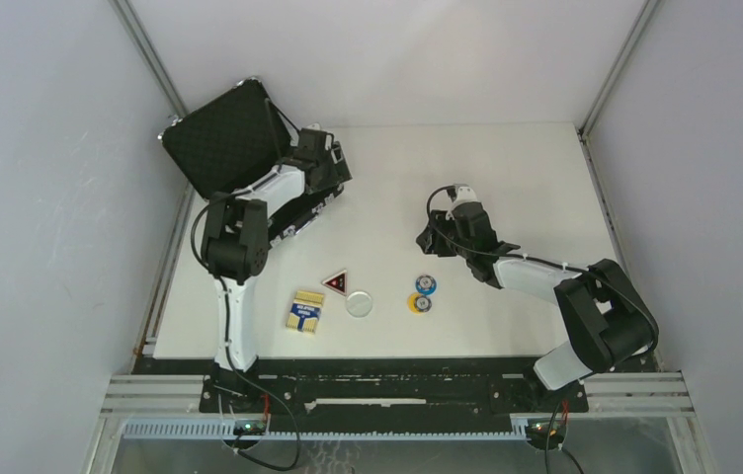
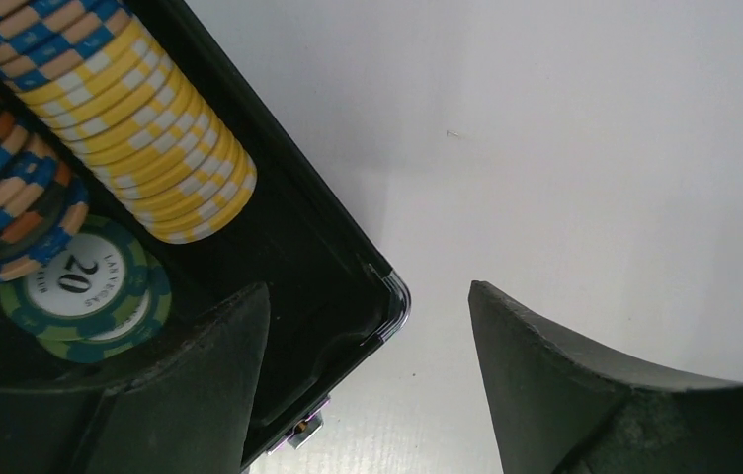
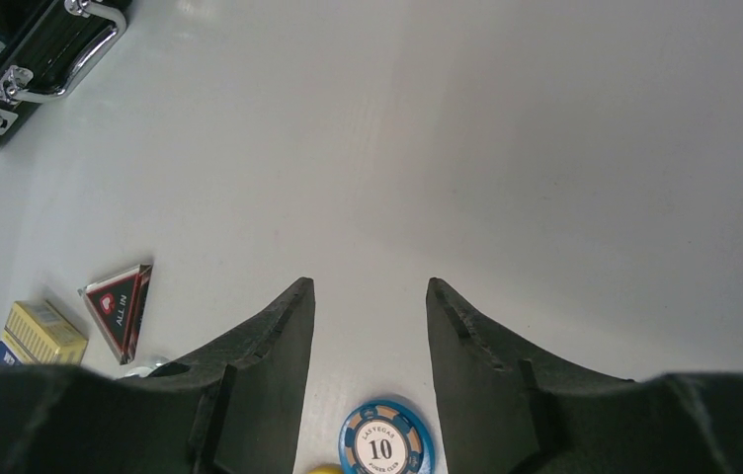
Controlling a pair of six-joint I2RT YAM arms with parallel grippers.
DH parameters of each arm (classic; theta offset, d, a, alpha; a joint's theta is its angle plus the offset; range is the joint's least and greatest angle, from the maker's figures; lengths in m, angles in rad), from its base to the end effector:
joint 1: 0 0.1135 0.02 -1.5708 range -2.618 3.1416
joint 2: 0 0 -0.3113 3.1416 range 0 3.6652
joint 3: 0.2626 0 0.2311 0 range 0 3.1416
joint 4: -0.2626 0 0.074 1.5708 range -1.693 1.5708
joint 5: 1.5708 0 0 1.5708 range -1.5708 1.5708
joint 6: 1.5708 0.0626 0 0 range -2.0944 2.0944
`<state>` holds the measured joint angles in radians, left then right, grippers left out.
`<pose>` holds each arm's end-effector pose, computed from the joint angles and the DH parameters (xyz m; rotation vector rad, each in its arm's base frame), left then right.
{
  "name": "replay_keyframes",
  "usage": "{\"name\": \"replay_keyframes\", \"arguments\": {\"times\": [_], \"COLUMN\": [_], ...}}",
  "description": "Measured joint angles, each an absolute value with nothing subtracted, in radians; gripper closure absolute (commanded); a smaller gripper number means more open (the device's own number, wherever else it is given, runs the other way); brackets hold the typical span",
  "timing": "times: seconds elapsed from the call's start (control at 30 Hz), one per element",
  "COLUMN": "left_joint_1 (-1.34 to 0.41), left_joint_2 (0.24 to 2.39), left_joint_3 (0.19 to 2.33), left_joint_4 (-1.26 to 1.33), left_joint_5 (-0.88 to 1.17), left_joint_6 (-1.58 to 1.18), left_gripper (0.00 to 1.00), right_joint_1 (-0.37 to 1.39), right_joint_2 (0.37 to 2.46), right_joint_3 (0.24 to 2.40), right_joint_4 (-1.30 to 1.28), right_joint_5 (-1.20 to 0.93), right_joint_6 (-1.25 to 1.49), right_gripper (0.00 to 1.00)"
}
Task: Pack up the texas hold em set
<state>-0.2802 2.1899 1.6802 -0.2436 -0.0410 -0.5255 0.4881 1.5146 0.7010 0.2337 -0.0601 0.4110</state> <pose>0.5046 -0.1425 0.2171 -0.3083 2.3303 -0.3548 0.2752 0.1504 0.2285 -0.1209 2.2046 0.5782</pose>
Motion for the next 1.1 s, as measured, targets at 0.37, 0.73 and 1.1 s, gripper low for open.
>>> {"name": "replay_keyframes", "arguments": {"times": [0.37, 0.73, 1.1], "left_joint_1": [-0.317, -0.386, -0.553], "left_joint_2": [2.261, 2.265, 2.265], "left_joint_3": [1.743, 1.751, 1.745], "left_joint_4": [-0.265, -0.268, -0.25], "left_joint_5": [-0.042, -0.016, 0.042], "left_joint_6": [-0.501, -0.471, -0.473], "left_gripper": [0.33, 0.33, 0.32], "right_joint_1": [0.498, 0.517, 0.514], "right_joint_2": [1.515, 1.462, 1.194], "right_joint_3": [0.7, 0.628, 0.5], "right_joint_4": [0.234, 0.226, 0.192], "right_joint_5": [-0.058, -0.039, 0.017], "right_joint_6": [0.413, 0.433, 0.471], "right_gripper": [0.47, 0.47, 0.51]}}
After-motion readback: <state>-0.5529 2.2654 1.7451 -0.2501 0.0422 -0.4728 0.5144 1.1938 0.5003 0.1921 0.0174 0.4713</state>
